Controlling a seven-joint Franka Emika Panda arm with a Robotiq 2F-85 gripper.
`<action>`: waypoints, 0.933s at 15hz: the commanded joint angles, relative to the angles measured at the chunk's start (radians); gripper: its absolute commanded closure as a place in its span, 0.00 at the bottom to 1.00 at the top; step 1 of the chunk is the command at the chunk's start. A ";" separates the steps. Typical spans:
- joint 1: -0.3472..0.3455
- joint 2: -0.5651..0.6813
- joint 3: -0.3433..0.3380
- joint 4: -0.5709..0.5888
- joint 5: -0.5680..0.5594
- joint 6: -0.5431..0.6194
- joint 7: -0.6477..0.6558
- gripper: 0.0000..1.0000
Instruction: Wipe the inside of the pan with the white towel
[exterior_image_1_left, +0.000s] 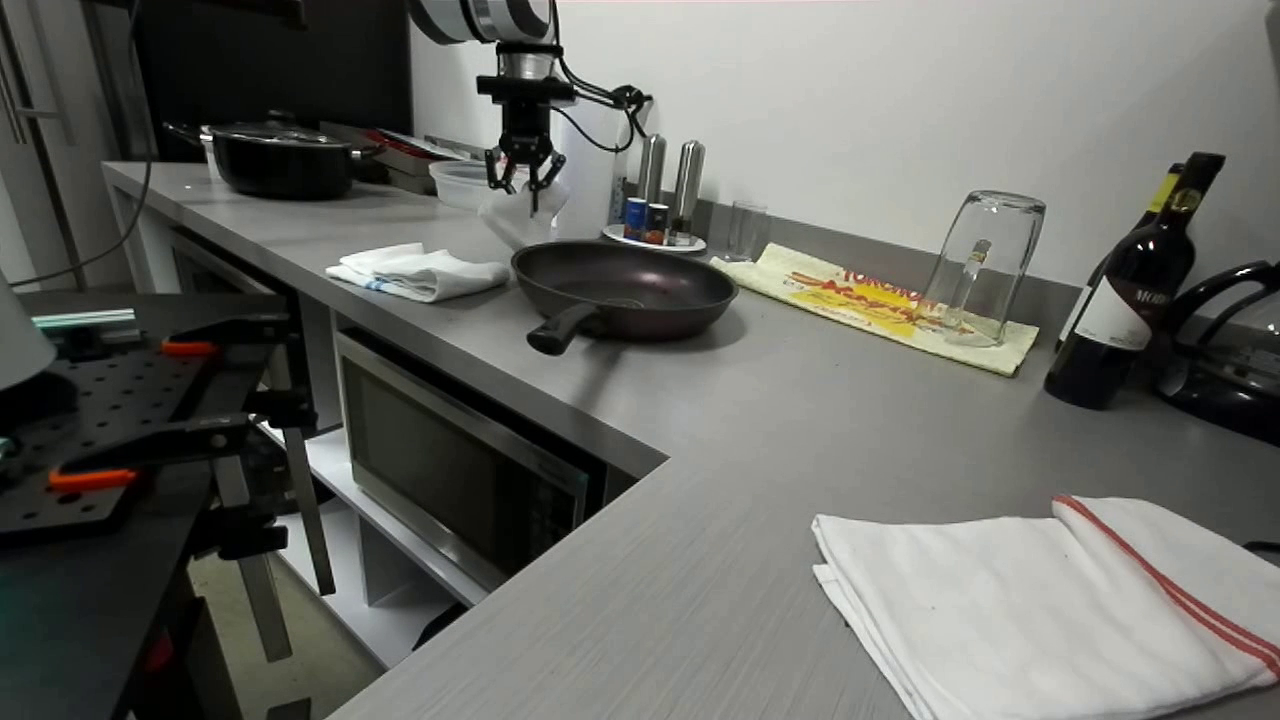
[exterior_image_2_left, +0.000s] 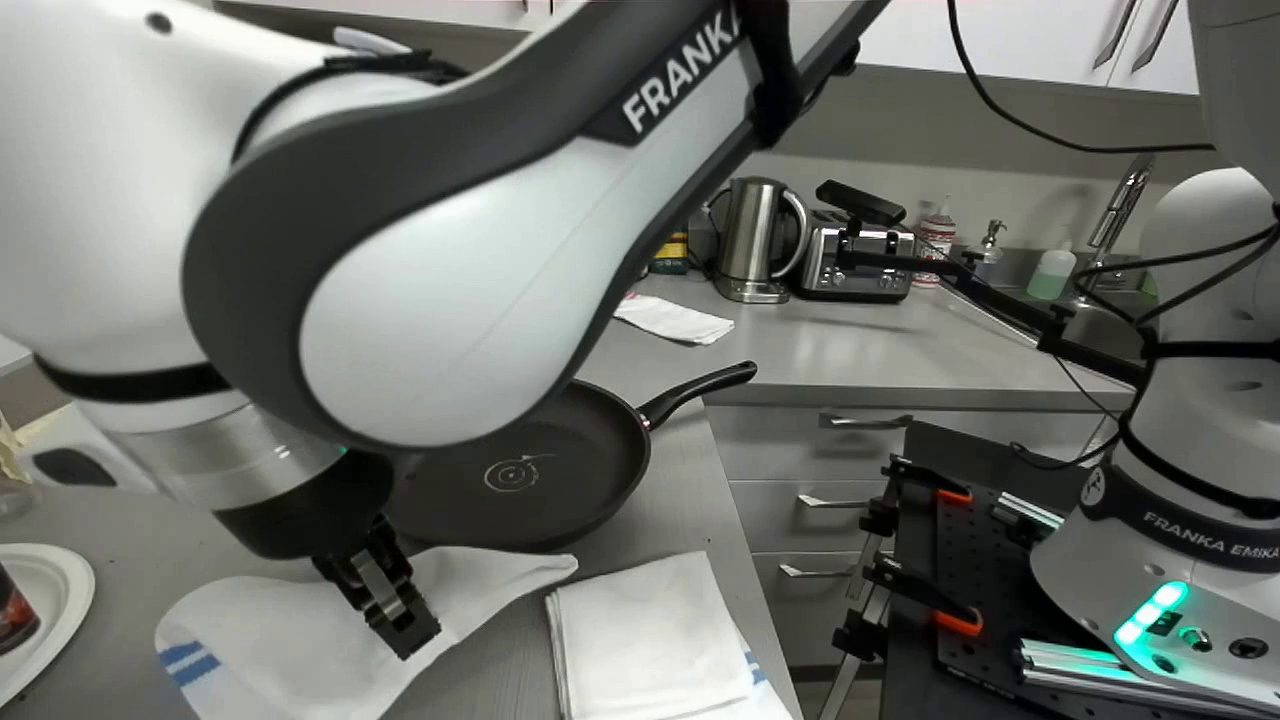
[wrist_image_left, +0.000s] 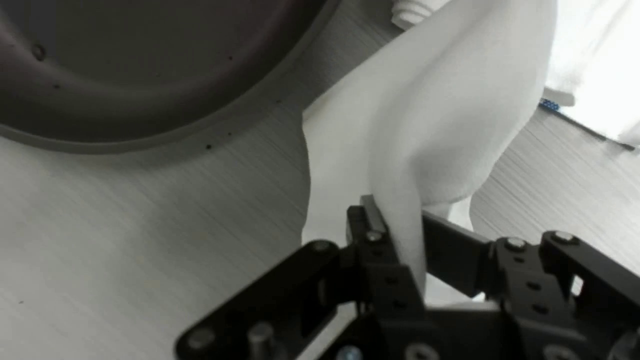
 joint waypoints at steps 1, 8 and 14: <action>-0.021 -0.069 -0.021 -0.016 -0.006 -0.021 0.023 0.97; -0.106 -0.118 -0.055 -0.014 0.016 -0.025 0.017 0.97; -0.169 -0.088 -0.053 -0.051 0.059 0.002 0.002 0.97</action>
